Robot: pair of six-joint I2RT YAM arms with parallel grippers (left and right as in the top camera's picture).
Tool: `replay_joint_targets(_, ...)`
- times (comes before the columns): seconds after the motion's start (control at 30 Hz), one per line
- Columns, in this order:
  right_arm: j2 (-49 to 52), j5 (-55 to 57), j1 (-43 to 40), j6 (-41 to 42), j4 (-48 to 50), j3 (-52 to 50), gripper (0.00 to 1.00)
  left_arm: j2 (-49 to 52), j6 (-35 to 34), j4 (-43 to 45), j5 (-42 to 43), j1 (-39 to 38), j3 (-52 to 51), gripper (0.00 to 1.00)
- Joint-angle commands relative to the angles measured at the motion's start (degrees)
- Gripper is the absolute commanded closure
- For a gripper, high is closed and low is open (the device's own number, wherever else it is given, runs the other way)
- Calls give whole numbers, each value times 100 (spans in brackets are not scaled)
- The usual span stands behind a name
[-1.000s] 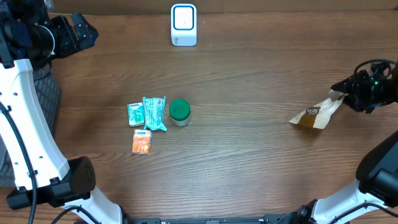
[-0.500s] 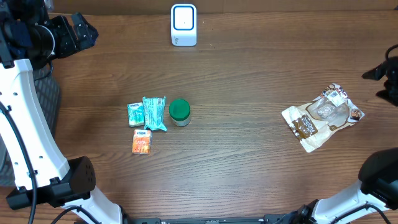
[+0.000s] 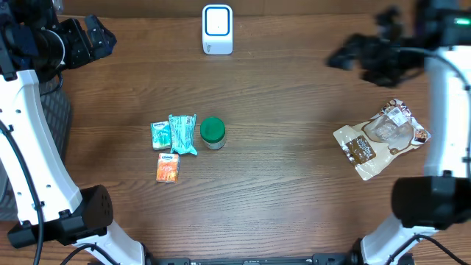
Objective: Scan the item barcode
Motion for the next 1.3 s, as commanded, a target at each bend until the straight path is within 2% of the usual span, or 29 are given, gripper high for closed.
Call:
replay_joint_targets(0.0,-50,332,841,-120,291,-87,0,-66,-59,7,-26,-2,44,1)
replay_joint_targets(0.23,199,1676,2555,118,848,-146,0,-66,-59,7,-26,-2,44,0)
replay_joint_targets(0.43,732,2457,3425,114,962,-146,2,-66,-59,7,-26,-2,44,0)
replay_joint_targets(0.53,1014,2632,3681,118,1005,-146,5,-66,-59,7,-26,-2,44,1)
replay_joint_targets(0.67,1368,2734,3923,837,1141,-146,12,-66,-59,7,-26,-2,44,1)
replay_joint_targets(0.77,1554,2761,4076,1285,1231,-146,12,-66,-59,7,-26,-2,44,1)
replay_joint_targets(0.97,1816,2994,4424,1298,1596,-151,11,-66,-59,7,-26,-2,44,0)
replay_joint_targets(1.27,2286,3713,4664,1429,1585,-151,11,-66,-59,7,-26,-2,44,1)
